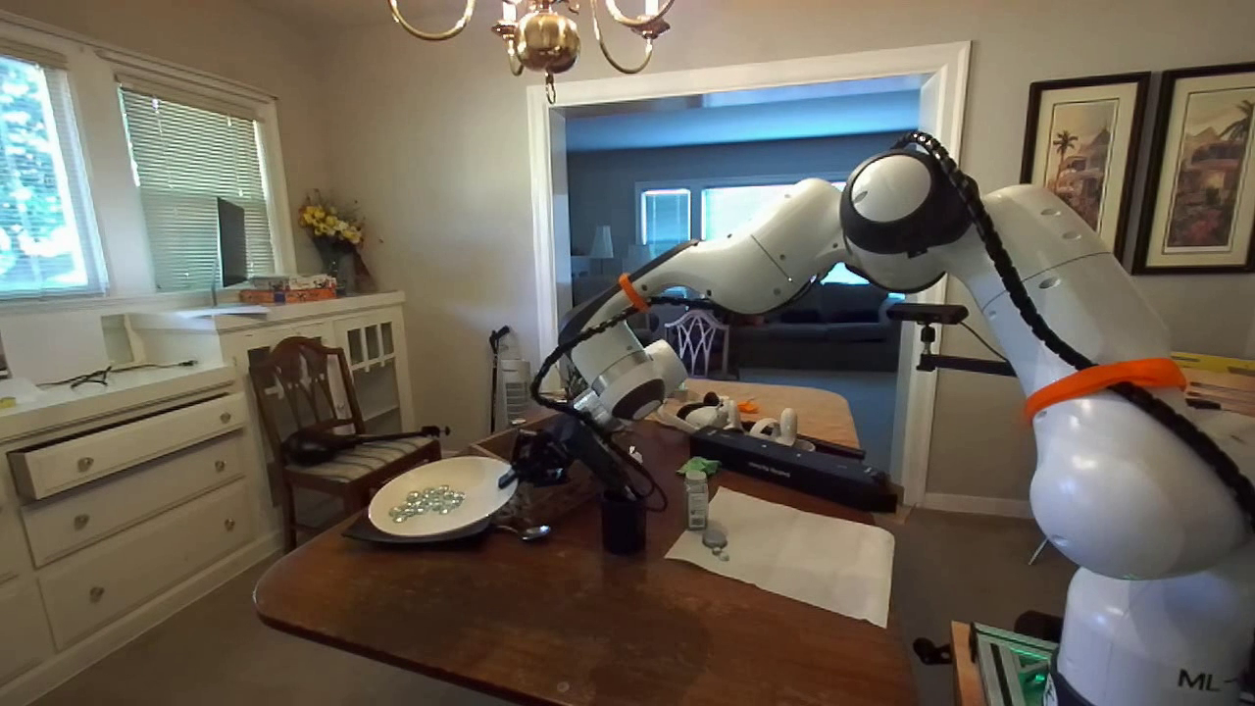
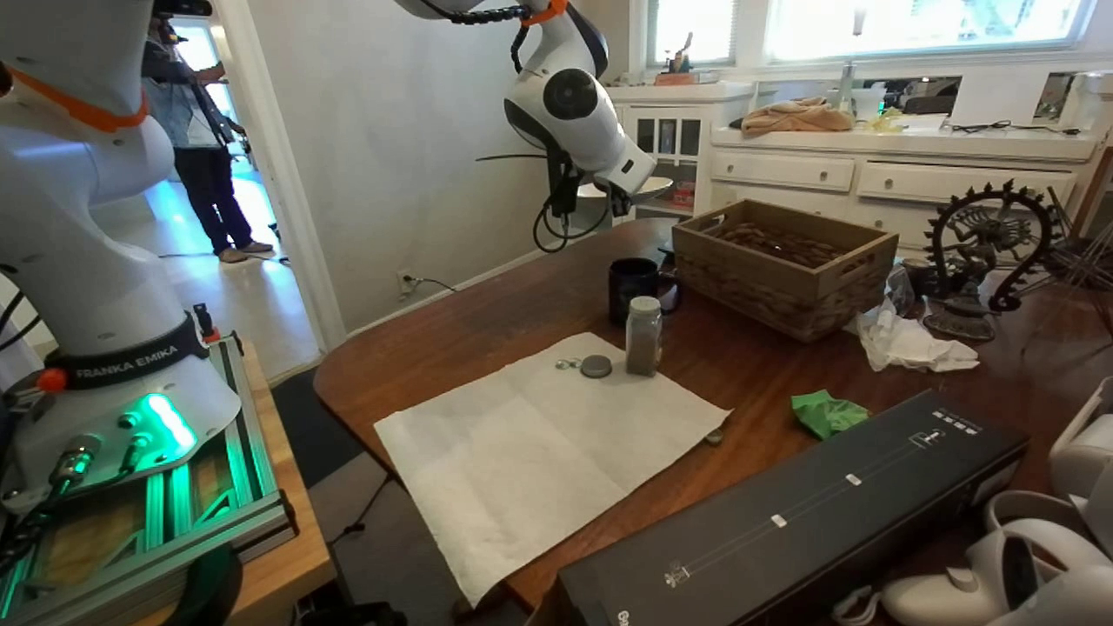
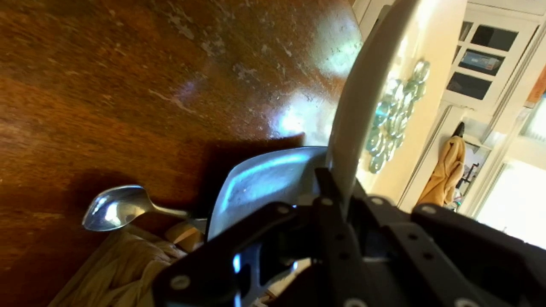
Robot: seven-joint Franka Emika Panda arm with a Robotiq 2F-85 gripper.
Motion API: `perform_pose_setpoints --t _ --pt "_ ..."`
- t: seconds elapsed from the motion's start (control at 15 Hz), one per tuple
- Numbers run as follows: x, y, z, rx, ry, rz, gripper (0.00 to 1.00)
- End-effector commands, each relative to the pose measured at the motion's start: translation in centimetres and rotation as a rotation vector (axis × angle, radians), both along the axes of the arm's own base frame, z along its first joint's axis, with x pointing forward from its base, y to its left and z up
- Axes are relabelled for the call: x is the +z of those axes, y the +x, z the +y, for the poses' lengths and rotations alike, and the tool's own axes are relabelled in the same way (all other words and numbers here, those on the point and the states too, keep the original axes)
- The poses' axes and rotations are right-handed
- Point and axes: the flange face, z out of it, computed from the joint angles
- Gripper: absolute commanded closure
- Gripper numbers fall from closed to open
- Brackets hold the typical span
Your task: Move the black cup to the right then pour the glass beads on the plate into it
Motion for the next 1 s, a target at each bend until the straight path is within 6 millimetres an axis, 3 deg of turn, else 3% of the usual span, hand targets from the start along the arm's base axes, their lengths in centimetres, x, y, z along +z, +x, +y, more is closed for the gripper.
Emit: perform_pose_setpoints --t 0.0,0.2,0.53,0.67,0.73,0.93 --pt "3.2 -2.0 -1.7 -0.059 -0.014 -0.059 0.98" --pt "5.7 -3.2 -4.9 -0.152 -0.003 -0.128 0.98" --pt "10.0 -7.2 -9.9 -0.324 -0.039 -0.17 0.98" --pt "9.8 -8.6 -11.3 -0.368 -0.049 -0.126 0.98" --pt "8.7 -6.9 -11.4 -0.331 -0.049 -0.148 0.92" --pt "8.6 -8.2 -12.0 -0.356 -0.058 -0.126 0.92"
